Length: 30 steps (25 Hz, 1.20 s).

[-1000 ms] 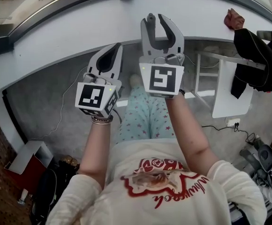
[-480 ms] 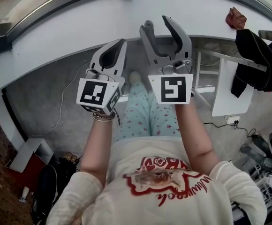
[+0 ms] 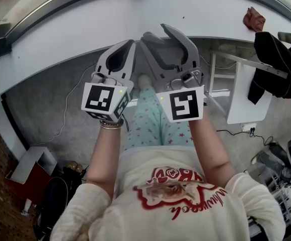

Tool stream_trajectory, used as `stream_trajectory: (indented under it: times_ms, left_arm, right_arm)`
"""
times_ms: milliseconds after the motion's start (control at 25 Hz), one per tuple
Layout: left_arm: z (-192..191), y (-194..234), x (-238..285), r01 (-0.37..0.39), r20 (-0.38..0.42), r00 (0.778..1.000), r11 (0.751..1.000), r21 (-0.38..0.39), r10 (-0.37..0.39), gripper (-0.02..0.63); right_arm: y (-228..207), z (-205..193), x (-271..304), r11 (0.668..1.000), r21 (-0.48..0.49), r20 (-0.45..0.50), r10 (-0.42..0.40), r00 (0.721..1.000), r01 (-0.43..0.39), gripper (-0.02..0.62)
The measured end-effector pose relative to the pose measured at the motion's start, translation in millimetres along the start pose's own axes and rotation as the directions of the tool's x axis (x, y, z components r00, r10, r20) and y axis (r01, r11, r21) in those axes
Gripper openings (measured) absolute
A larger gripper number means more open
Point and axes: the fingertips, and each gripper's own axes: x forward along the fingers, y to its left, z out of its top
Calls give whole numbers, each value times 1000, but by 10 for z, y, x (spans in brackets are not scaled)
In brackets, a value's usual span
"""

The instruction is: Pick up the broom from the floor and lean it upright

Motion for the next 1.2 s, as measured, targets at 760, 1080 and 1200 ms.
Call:
stream_trajectory:
  times_ms: [760, 1080, 1200]
  left_arm:
    - [132, 219, -138, -53, 42, 998, 998, -21, 54, 20]
    - [165, 277, -249, -84, 59, 995, 996, -25, 86, 20]
    - [219, 284, -297, -90, 80, 993, 995, -32, 92, 20]
  right_arm:
    - [-49, 741, 39, 990, 134, 229, 1, 973, -32, 202]
    - [-300, 604, -80, 968, 242, 186, -107, 977, 60, 181]
    - [-364, 638, -123, 969, 229, 189, -136, 973, 91, 167]
